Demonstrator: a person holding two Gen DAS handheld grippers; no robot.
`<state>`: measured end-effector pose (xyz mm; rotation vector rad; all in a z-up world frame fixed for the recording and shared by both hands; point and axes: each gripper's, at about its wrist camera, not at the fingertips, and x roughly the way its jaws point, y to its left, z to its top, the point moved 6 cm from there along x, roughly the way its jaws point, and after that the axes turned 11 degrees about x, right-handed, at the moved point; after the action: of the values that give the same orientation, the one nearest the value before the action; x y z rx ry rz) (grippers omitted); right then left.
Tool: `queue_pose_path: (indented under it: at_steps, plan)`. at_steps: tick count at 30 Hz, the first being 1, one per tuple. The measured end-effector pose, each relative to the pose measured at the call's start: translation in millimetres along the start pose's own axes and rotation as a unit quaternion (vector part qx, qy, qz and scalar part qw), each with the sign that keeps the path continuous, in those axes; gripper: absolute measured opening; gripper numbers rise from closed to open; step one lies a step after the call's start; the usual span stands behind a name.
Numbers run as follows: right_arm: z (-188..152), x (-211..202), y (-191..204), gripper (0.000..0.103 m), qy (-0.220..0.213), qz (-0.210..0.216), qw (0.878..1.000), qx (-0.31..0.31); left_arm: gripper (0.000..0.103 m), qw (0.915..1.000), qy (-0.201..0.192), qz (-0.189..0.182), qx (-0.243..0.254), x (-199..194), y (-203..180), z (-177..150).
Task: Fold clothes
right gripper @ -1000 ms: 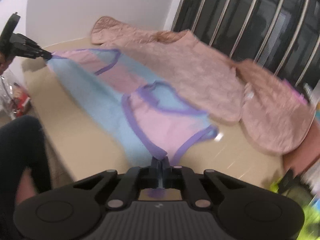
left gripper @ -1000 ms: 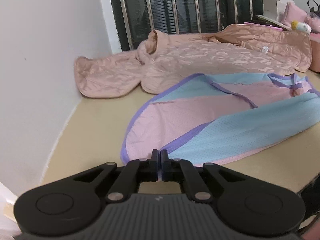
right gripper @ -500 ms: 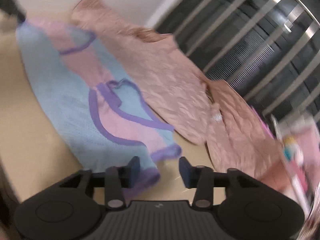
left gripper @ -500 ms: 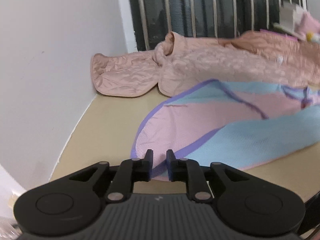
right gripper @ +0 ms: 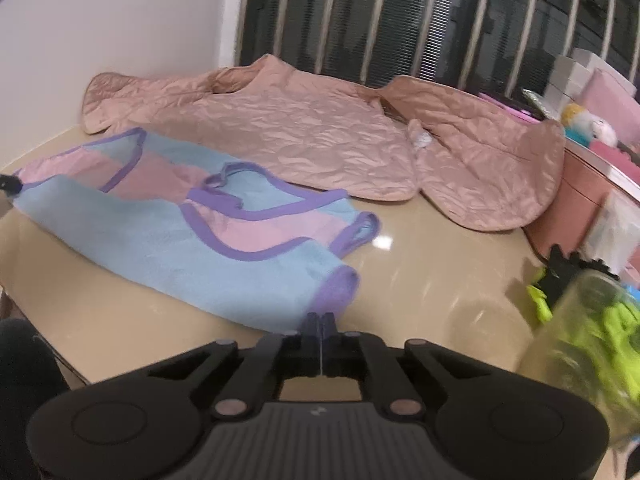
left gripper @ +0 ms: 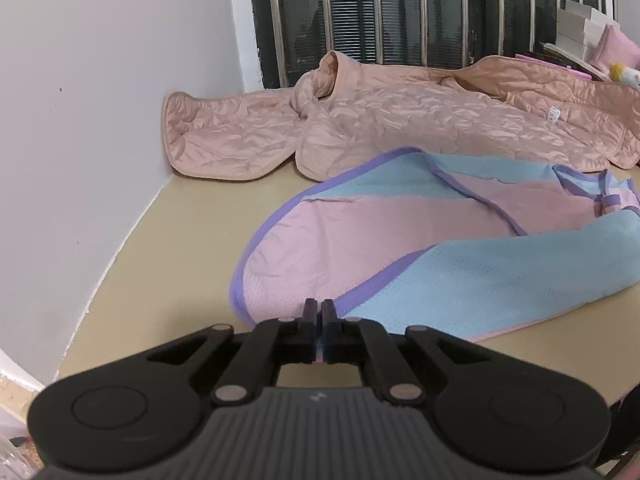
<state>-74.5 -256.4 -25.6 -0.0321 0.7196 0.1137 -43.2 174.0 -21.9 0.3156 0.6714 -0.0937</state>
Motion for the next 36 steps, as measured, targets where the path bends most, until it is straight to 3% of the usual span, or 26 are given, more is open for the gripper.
queue_pose_path:
  at_steps: [6, 8, 9, 10, 14, 16, 22, 30, 32, 34, 36]
  plan:
    - [0, -18, -17, 0.003, -0.012, -0.015, 0.999, 0.026, 0.006, 1.0000, 0.008, 0.000, 0.002, -10, -6, -7]
    - [6, -22, -12, 0.013, -0.026, 0.007, 0.999, 0.044, 0.013, 0.9999, 0.002, 0.003, -0.011, -14, -2, -6]
    - [9, -19, -7, 0.031, -0.029, 0.013, 0.998, 0.046, 0.021, 0.9999, 0.000, 0.004, -0.016, -14, -1, -4]
    - [13, -16, -2, 0.042, -0.032, 0.018, 0.998, 0.048, 0.024, 0.9998, -0.003, 0.005, -0.019, -14, 0, -2]
    - [18, 8, 19, 0.038, -0.027, -0.016, 0.999, 0.005, 0.027, 0.9999, -0.007, 0.001, -0.008, -10, -3, 7]
    - [16, 21, 18, 0.000, -0.002, -0.011, 1.000, 0.025, 0.031, 0.9999, 0.000, -0.002, -0.015, -4, -4, 6]
    - [6, 23, 12, 0.002, 0.017, -0.037, 0.999, 0.015, 0.030, 0.9983, 0.010, -0.013, -0.056, 2, -2, -5]
    - [-11, -2, -11, 0.002, 0.032, -0.066, 0.997, 0.012, 0.030, 0.9975, 0.024, -0.023, -0.062, -26, -18, -20]
    - [-10, -8, -11, 0.006, 0.027, -0.070, 0.997, 0.002, 0.031, 0.9972, 0.037, -0.021, -0.062, -31, -19, -16]
    - [-5, -17, -9, 0.010, 0.012, -0.068, 0.998, -0.006, 0.034, 0.9972, 0.020, -0.007, -0.072, -41, -13, 1]
    - [7, -31, -4, 0.016, -0.013, -0.058, 0.998, -0.009, 0.042, 0.9936, -0.024, -0.026, -0.107, -49, -5, 31]
